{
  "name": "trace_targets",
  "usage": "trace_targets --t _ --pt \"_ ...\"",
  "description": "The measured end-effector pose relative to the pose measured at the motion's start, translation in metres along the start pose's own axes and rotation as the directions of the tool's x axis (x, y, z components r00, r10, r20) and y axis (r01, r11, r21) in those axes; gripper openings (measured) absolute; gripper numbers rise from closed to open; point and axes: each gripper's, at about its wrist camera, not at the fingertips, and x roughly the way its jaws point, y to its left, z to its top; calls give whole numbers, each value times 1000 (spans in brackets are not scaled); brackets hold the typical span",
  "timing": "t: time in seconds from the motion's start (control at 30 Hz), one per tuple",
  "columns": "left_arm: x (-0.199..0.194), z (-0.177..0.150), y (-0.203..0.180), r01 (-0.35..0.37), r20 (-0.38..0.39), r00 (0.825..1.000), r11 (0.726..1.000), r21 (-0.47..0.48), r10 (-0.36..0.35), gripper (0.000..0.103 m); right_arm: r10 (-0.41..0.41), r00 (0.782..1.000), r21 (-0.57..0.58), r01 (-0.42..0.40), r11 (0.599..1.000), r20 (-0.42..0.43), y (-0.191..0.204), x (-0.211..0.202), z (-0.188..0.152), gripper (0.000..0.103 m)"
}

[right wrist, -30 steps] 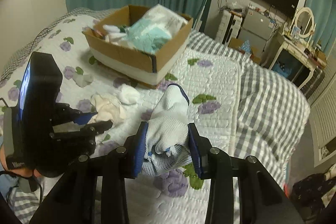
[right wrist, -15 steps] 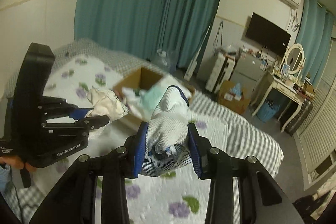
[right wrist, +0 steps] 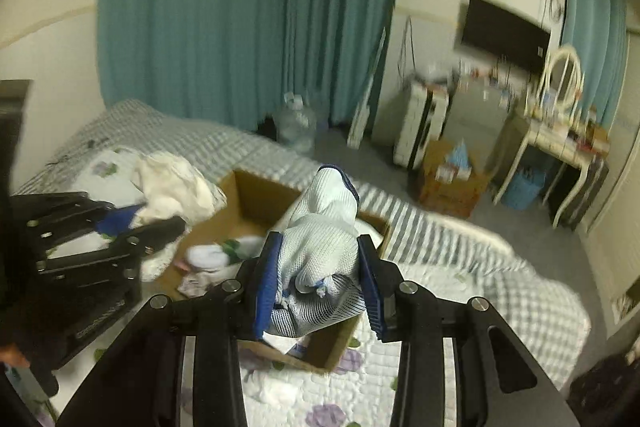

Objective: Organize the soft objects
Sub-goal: 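Place lace cloth into box with left tool while right tool places glove in, then grasp small white item with left tool while right tool grasps white cloth bundle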

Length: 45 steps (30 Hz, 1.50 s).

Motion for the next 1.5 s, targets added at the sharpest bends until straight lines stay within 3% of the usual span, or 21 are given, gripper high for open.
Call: trace_targets --t 0.2,0.33,0.37,0.53,0.6,0.67,0.7,0.8,0.93,1.0,1.03,1.23,1.37,1.5 --pt "59 -3 6 -13 -51 999 1000 27 15 16 -5 990 36 10 999 -142 -8 94 -17 37" --pt "73 -4 7 1 -58 998 1000 28 0 17 -9 987 41 16 999 -163 -12 124 -28 37" --pt "74 -4 7 3 -57 998 1000 27 -2 21 -9 988 37 15 999 -151 -12 124 -29 37" --pt "65 -1 4 10 -50 999 999 45 -7 27 1 998 60 3 998 -63 -18 99 -32 45" --pt "55 0 3 -3 -43 999 999 51 5 46 -13 999 67 15 998 -32 -20 80 -29 50" --pt "38 3 3 -19 -11 1000 999 46 19 59 -37 999 63 36 997 4 -21 55 -24 68" --pt "27 4 3 -22 8 1000 999 44 22 66 -42 999 61 41 997 24 -20 43 -22 70" --pt "-14 10 5 -20 63 998 999 29 18 78 -57 996 43 55 998 62 -16 1 -11 77" --pt "-67 13 9 -28 125 992 1000 11 26 93 -94 989 30 91 995 118 -9 -57 -2 95" --pt "-90 13 11 -41 152 988 999 12 39 100 -104 986 27 102 994 133 -5 -87 2 98" --pt "-103 12 12 -47 167 985 999 12 45 101 -105 985 26 102 994 136 -2 -100 3 102" --pt "-143 -5 20 -46 181 982 999 -13 48 103 -103 984 19 101 995 149 19 -155 -6 103" --pt "-144 -29 20 -65 168 984 998 -17 67 103 -86 987 7 86 996 134 35 -162 -25 103" --pt "-121 -55 23 -59 127 990 998 -34 63 103 -83 991 12 82 997 108 45 -144 -50 103"
